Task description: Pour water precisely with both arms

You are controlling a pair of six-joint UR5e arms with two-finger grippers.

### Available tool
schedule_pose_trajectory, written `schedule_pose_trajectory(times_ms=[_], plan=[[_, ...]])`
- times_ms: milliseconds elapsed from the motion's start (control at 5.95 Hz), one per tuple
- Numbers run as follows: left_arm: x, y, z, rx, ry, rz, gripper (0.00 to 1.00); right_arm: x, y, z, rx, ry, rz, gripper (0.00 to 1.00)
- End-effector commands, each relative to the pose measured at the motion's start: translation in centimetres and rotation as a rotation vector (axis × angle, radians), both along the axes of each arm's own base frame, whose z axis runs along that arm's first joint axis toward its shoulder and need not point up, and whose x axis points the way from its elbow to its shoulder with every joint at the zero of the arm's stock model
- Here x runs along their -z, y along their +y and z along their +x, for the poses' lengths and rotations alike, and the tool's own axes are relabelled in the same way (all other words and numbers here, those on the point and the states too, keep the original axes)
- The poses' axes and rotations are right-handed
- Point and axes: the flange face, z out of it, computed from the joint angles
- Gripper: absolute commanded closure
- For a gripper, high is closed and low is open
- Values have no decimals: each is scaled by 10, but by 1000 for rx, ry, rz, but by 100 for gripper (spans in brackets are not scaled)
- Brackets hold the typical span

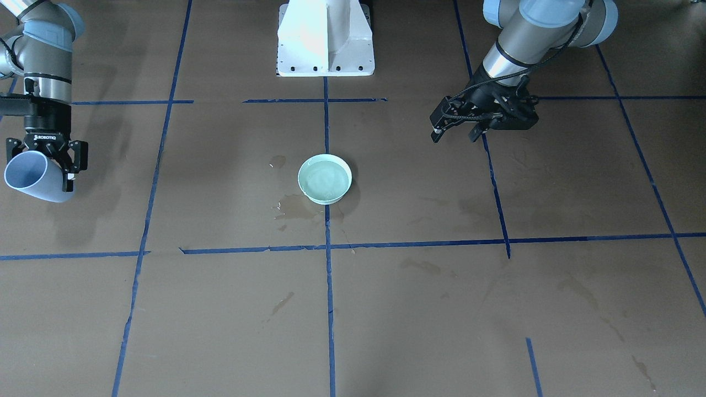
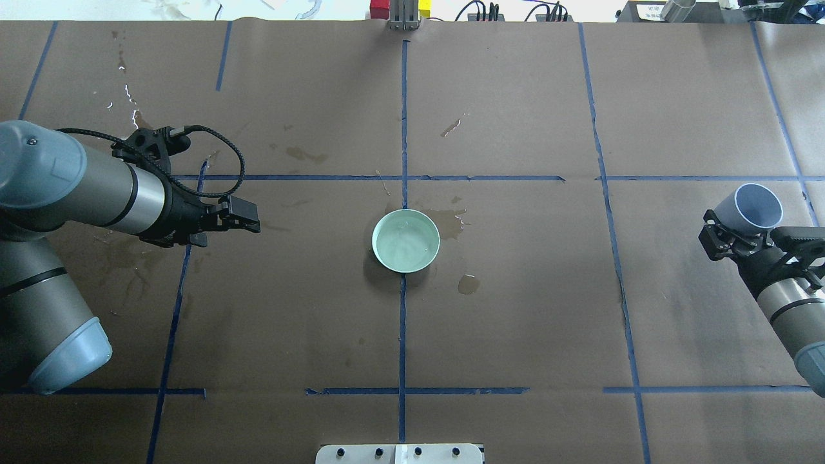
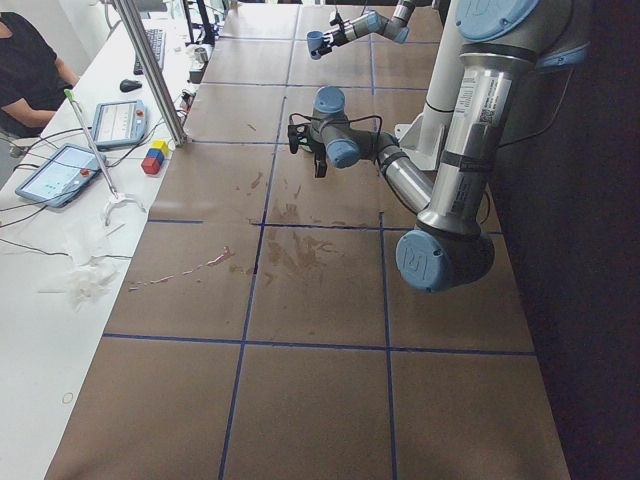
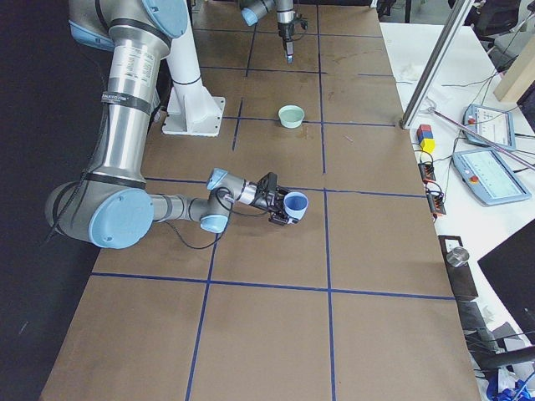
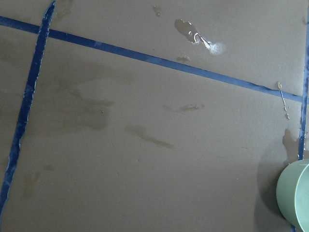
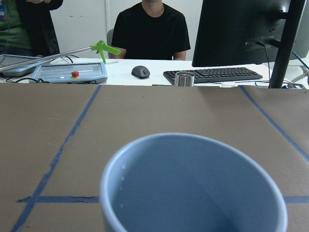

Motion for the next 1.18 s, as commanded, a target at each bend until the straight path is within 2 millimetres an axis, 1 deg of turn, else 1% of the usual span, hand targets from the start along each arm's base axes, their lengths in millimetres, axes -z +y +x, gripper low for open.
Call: schedule_pose_trajectory(times_ms=[0, 168, 336, 504, 672, 840, 1008], plan=[[4, 2, -3, 1, 7, 6, 0, -10, -1, -2, -7, 10, 2, 97], [4, 3, -4, 1, 8, 7, 0, -24, -5, -11, -19, 28, -2, 92], [2, 4, -5, 1, 5, 4, 0, -24, -7, -15, -22, 28, 0, 92], [4, 5, -7, 1, 9, 8, 0, -23, -7, -15, -23, 25, 1, 84], [4, 5, -7, 1, 9, 8, 0, -25, -7, -16, -18, 27, -3, 42], [4, 5, -7, 1, 9, 8, 0, -24, -7, -15, -18, 25, -3, 38], [5, 6, -8, 1, 10, 9, 0, -24, -7, -16, -16, 26, -3, 0]])
